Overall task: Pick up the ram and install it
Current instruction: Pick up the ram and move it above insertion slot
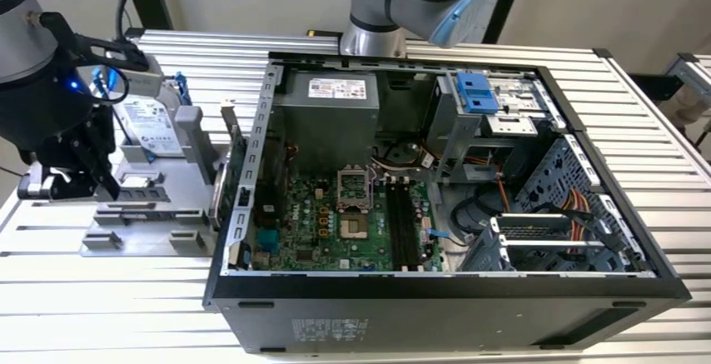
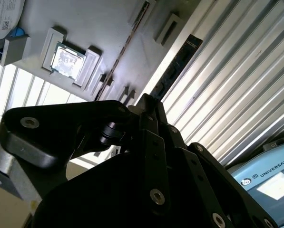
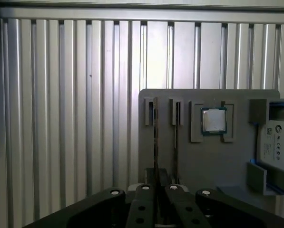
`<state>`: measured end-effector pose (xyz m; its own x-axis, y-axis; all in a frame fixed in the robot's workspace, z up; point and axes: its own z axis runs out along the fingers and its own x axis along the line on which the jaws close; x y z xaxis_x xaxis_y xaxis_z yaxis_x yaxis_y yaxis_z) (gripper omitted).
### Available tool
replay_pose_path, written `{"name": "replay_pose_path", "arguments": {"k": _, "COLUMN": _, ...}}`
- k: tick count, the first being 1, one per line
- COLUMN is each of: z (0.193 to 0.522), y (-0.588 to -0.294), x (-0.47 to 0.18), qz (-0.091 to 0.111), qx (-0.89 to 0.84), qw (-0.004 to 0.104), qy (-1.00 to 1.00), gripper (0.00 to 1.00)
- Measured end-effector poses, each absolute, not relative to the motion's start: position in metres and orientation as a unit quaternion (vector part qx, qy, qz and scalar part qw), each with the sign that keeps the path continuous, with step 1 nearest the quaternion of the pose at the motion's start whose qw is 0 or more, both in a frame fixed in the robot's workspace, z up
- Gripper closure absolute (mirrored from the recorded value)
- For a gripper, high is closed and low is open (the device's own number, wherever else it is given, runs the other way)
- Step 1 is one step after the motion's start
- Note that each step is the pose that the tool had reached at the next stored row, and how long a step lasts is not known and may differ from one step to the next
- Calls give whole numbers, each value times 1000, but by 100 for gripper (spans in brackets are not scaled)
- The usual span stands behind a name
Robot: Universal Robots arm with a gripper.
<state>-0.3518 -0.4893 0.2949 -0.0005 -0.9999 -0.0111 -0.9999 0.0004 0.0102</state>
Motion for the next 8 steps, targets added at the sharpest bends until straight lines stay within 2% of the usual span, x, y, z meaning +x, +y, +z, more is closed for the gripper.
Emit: {"name": "replay_pose_path", "arguments": {"k": 8, "z": 299, "y": -489, "x": -352, "qz": 8, "qx": -707, "qw": 0, "qy": 707, "gripper": 100}}
